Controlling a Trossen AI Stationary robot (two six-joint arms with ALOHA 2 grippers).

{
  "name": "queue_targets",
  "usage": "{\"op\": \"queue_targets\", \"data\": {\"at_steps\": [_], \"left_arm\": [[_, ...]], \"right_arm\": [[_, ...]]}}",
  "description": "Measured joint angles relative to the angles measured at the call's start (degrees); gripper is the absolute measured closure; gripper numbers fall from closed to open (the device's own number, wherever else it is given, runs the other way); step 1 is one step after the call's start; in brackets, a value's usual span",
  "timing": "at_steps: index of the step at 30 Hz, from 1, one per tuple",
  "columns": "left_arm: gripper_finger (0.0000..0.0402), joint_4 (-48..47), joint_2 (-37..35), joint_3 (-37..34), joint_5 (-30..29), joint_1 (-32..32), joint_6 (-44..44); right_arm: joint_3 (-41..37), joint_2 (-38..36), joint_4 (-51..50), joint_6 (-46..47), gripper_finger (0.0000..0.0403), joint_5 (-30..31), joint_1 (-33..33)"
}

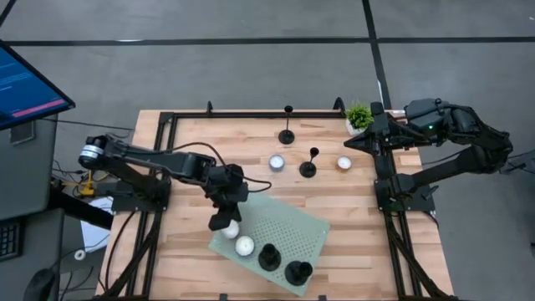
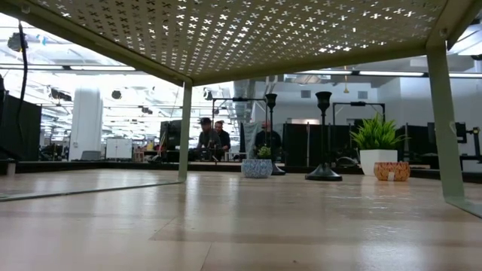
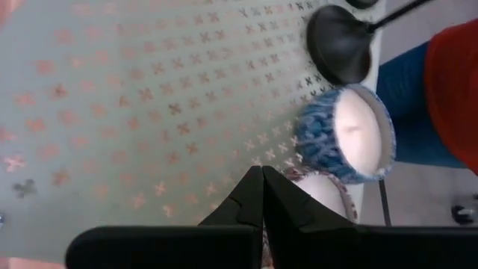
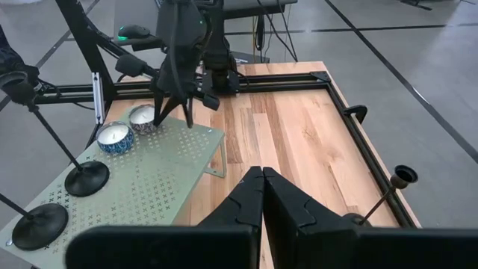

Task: Pick & Place candle stick holders
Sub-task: Put the red patterned scented candle on the shelf, then put the yellow patterned scented candle on the shelf aligned with the other red patterned scented candle

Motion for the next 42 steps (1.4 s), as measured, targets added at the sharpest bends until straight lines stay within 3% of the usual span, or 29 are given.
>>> {"op": "queue_targets", "data": {"at_steps": [20, 24, 27, 31, 35, 38, 42], "left_arm": [[0.0400, 0.0, -0.8, 0.0, -5.2, -5.0, -6.0], [0.0399, 0.4, -4.0, 0.0, -9.6, -3.9, -6.3], [0.0396, 1.7, -8.0, 0.0, -14.7, -2.7, -7.6], [0.0388, 4.4, -14.6, 0.0, -23.9, -1.4, -8.9], [0.0367, 6.6, -21.0, 0.0, -31.0, -0.5, -8.5], [0.0340, 7.7, -24.8, 0.0, -33.1, -0.4, -8.4], [0.0301, 9.5, -27.5, 0.0, -33.2, -0.4, -7.9]], "right_arm": [[0.0, 0.0, 0.0, 0.2, 0.0402, 0.2, -0.1], [0.0, 0.8, -2.9, 5.6, 0.0401, 10.3, -0.1], [0.0, 2.3, -12.9, 11.5, 0.0390, 18.8, -0.7], [-0.5, 4.7, -22.8, 19.5, 0.0332, 17.0, -3.8], [-6.3, 5.2, -26.3, 22.9, 0.0228, 14.7, -7.5], [-14.0, 4.6, -23.5, 22.9, 0.0139, 14.7, -10.2], [-25.9, 1.6, -10.4, 21.3, 0.0044, 10.8, -13.5]]}}
